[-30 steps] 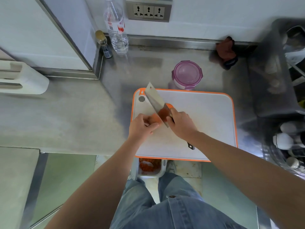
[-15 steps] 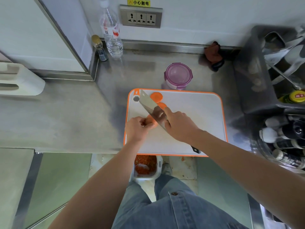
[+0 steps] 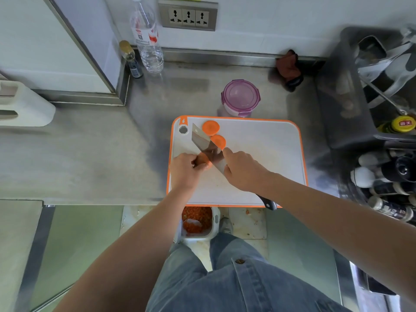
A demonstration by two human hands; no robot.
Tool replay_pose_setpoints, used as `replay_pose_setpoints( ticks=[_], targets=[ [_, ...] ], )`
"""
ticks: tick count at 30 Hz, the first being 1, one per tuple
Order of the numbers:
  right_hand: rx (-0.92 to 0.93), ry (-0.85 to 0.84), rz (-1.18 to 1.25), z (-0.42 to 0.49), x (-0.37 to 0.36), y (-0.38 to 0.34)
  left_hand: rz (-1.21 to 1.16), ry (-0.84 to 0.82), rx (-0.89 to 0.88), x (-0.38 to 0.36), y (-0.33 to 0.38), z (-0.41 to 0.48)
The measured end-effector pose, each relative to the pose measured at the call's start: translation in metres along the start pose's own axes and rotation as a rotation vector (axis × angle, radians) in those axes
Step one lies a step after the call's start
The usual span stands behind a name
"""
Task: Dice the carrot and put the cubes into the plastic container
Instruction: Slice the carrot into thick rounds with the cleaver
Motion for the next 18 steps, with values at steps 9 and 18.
replay_pose_setpoints(
  ticks=[9, 18],
  targets=[
    [-0.02, 0.013, 0.015, 0.013, -0.008, -0.009, 0.07, -0.044, 0.005, -0.002, -0.007, 0.011],
    [-0.007, 0.053, 0.004, 0.015, -0.018, -0.008, 0.06, -0.074, 0.0, -0.001, -0.006, 0.01]
  ],
)
Point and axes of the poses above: each hand's wrist, its own z-axis towards the middle knuckle, its own x-axis out of the back of the hand, y = z × x, the point moved 10 cm from there along z, towards the middle knuckle, and after that the axes turned 4 degrees about -y, right-handed, at the moved point
